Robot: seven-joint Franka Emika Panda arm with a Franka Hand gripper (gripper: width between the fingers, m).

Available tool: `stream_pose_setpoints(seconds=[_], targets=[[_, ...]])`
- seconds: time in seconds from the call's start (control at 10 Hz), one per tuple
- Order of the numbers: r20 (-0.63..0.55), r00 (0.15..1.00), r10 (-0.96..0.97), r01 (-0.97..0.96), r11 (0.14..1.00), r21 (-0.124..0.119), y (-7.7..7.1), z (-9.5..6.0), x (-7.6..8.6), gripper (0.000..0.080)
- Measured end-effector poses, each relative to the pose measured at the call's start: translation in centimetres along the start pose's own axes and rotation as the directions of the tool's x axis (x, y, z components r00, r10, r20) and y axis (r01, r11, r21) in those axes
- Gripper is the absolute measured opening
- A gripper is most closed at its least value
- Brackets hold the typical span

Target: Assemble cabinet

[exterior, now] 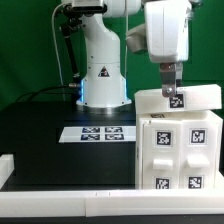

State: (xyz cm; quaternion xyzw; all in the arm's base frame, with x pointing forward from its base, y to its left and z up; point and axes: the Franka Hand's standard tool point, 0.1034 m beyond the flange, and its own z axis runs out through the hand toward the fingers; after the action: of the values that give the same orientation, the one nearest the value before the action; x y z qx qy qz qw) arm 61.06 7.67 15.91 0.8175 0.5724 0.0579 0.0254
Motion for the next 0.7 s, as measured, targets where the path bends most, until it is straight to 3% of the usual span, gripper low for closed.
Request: stream_pose_setpoints(seconds=[0.2, 0.3, 0.4, 0.5, 0.7], targets=[[0.000, 1.000, 0.007, -0.007, 1.000, -0.009, 0.03, 0.57, 0.02, 0.0769], [0.000, 1.000, 0.011, -0.011, 1.000, -0.009, 0.04, 0.58, -0.02, 0.0634], [0.001, 1.000, 0.012, -0.012, 1.000, -0.009, 0.07, 0.58, -0.09, 0.0634], [0.001, 1.000, 0.024, -0.024, 1.000, -0.009, 0.07, 0.60, -0.10, 0.0555], [0.001, 0.999, 0.054, -0.054, 0.998, -0.009, 0.11, 0.62, -0.20, 0.0544]])
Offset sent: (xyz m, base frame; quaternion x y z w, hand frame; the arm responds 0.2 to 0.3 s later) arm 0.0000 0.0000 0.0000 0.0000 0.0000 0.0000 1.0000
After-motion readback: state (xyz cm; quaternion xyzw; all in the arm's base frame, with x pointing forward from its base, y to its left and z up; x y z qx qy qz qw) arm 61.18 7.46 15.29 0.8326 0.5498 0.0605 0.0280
